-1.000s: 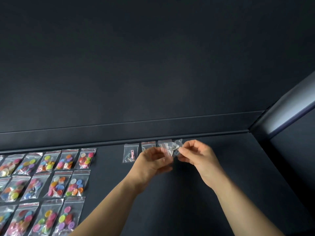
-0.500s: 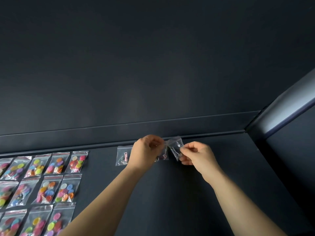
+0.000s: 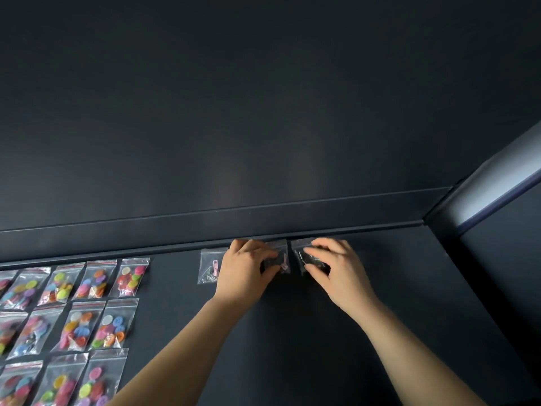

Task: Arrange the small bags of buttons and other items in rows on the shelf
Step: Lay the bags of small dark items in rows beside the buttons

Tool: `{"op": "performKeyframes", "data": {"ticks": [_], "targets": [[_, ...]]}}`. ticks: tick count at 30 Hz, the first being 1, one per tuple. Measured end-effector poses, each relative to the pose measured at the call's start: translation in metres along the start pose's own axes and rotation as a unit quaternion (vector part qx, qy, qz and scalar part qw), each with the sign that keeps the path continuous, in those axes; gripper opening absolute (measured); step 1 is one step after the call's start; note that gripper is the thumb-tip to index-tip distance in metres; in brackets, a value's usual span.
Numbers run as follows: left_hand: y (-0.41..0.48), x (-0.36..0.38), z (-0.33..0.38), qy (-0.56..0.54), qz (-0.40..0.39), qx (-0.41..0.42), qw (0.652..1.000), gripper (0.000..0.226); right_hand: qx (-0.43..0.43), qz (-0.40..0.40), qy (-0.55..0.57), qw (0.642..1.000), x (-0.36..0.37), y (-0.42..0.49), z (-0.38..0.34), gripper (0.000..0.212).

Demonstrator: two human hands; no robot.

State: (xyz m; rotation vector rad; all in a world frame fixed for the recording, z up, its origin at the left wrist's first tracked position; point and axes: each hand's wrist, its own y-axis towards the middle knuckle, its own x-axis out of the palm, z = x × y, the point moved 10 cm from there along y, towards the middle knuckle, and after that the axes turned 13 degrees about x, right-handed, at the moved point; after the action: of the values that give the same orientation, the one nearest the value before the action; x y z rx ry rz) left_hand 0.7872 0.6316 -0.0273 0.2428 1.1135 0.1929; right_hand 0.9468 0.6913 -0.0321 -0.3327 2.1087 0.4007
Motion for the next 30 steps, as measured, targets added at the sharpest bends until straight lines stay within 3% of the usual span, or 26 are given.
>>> {"op": "performKeyframes", "data": {"ticks": [11,16,22,30], "targets": [[-0.005,-0.002,0.0,-0.019,0.002,-0.014,1.0,0.024,0.027,-0.012,0.018,0.999,0.0,-0.001,0.002,0.032],[-0.034,-0.043,-0.005,-0.111,0.063,-0.082,0.988,0.018,0.063,-0.006,0.121,0.991,-0.009,-0.009,-0.026,0.028],[-0.146,-0.127,-0.052,-0.153,0.201,-0.235,0.939,0.012,0.139,-0.119,0.344,0.921,0.033,-0.021,-0.094,0.015],[-0.334,-0.233,-0.11,-0.101,0.346,-0.374,0.854,0.007,0.101,-0.238,0.381,0.888,0.098,-0.062,-0.224,0.015]]}}
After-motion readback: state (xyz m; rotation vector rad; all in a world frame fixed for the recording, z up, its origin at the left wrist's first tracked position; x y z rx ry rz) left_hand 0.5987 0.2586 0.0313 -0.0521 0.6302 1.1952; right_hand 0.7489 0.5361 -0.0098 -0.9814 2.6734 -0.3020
